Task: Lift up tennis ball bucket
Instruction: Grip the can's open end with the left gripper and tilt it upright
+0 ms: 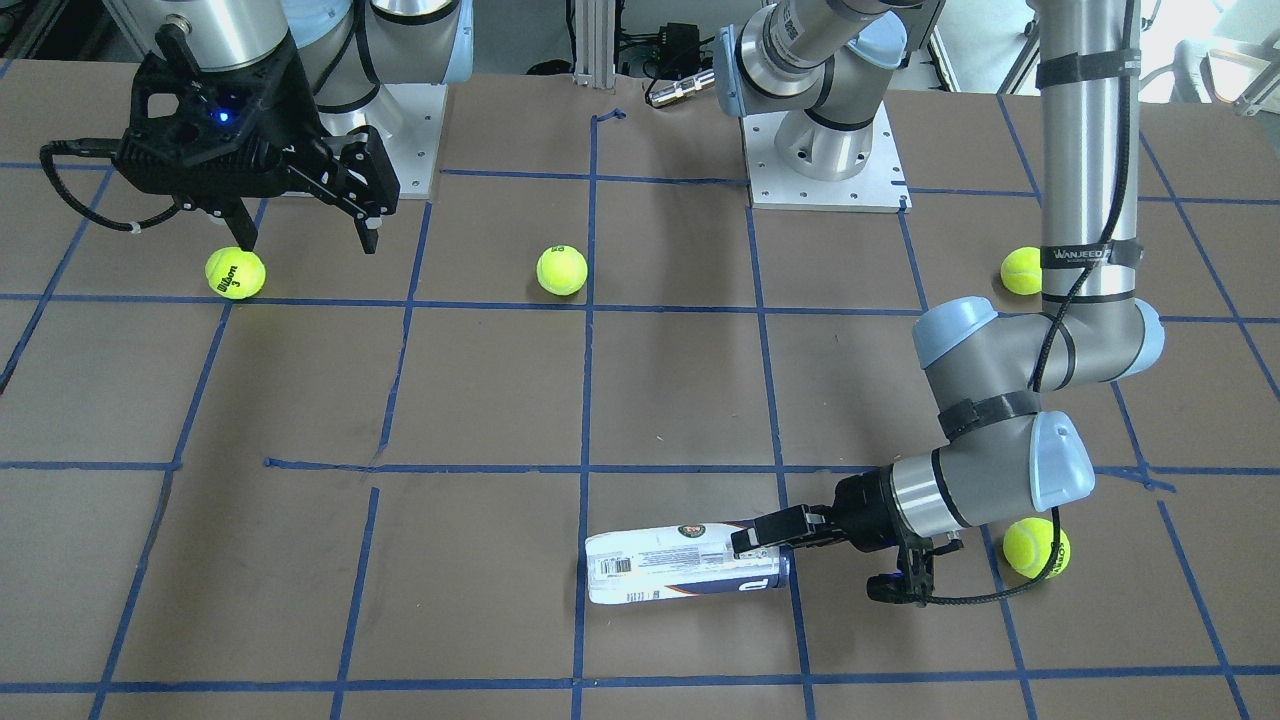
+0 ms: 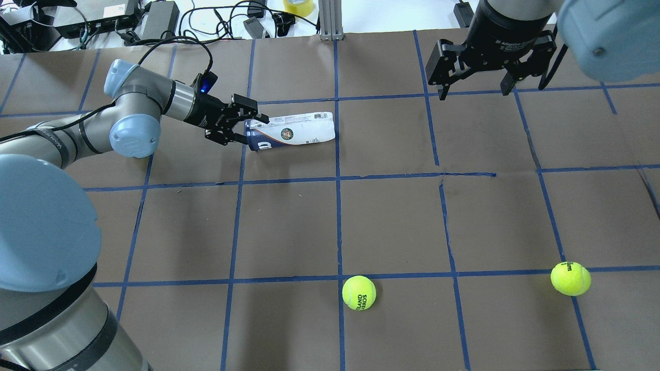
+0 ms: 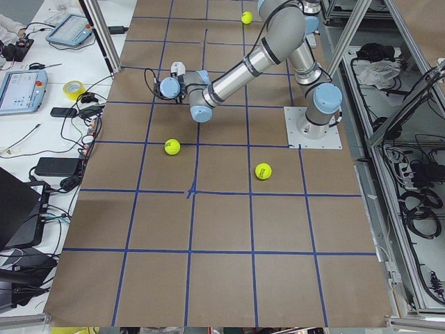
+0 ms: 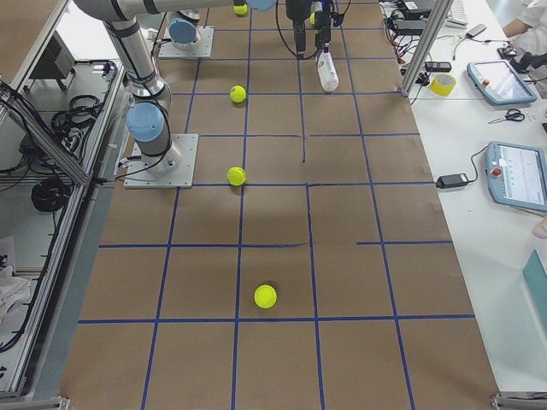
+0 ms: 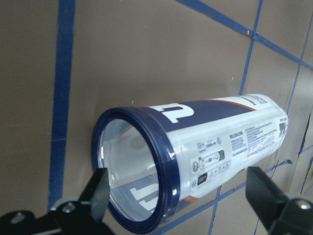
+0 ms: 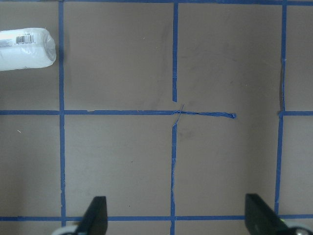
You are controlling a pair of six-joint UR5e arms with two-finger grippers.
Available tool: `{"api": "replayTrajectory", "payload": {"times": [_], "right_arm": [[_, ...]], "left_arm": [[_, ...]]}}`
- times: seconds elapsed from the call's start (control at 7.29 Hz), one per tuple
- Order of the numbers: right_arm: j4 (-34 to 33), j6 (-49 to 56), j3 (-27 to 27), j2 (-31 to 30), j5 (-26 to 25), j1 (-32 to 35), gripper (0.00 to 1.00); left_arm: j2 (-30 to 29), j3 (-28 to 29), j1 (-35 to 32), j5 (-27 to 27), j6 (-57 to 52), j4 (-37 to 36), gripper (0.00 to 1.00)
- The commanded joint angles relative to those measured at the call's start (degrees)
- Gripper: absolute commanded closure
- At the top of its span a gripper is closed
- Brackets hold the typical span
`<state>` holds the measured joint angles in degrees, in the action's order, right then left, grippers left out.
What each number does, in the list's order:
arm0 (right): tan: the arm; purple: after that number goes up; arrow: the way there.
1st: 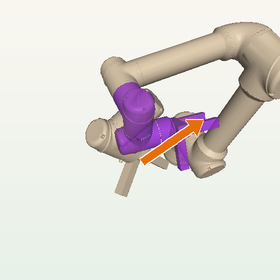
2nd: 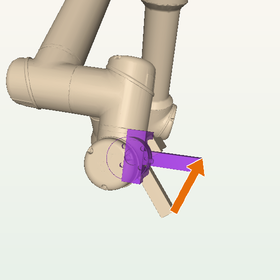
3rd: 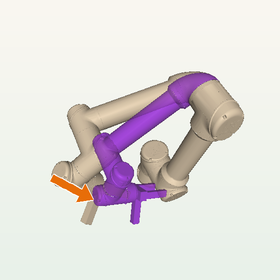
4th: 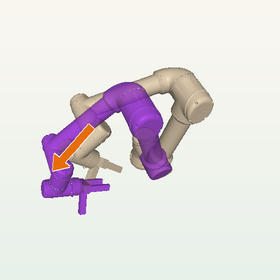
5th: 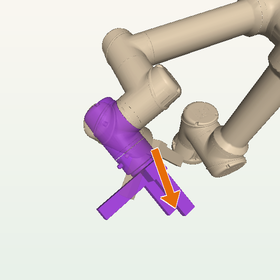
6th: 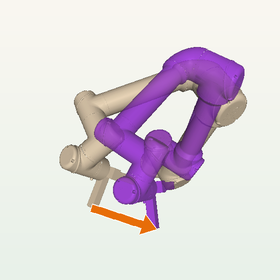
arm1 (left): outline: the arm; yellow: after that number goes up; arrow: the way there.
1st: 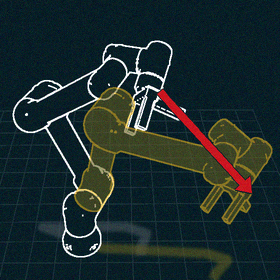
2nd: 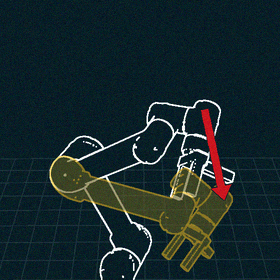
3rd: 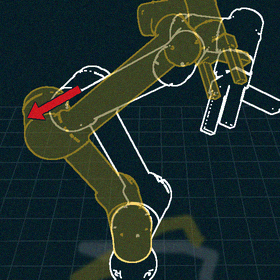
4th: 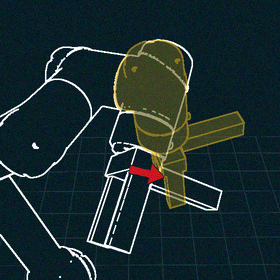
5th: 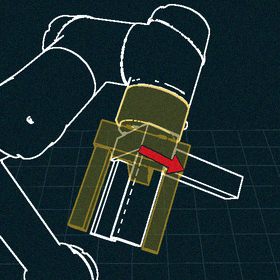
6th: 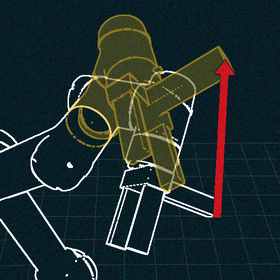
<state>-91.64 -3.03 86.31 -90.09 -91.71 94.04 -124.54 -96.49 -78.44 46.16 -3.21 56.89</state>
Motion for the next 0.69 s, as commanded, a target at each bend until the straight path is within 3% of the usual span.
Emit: {"api": "replayTrajectory", "payload": {"times": [0.0, 0.14, 0.55], "right_arm": [[-1.1, 0.2, 0.3, -0.2, -0.1, 0.0, 0.0], [-1.6, 0.2, 0.3, -0.2, 0.1, 0.0, 0.0], [-5.0, 0.2, 0.3, 0.4, 0.1, -0.2, 0.0]], "left_arm": [[-0.1, 0.2, -0.8, 0.0, 0.3, -0.2, 0.68], [0.0, 0.3, -1.2, 0.1, 0.4, -0.2, 1.0], [2.2, 4.4, -2.5, 1.2, 8.5, 0.1, 1.0]]}}
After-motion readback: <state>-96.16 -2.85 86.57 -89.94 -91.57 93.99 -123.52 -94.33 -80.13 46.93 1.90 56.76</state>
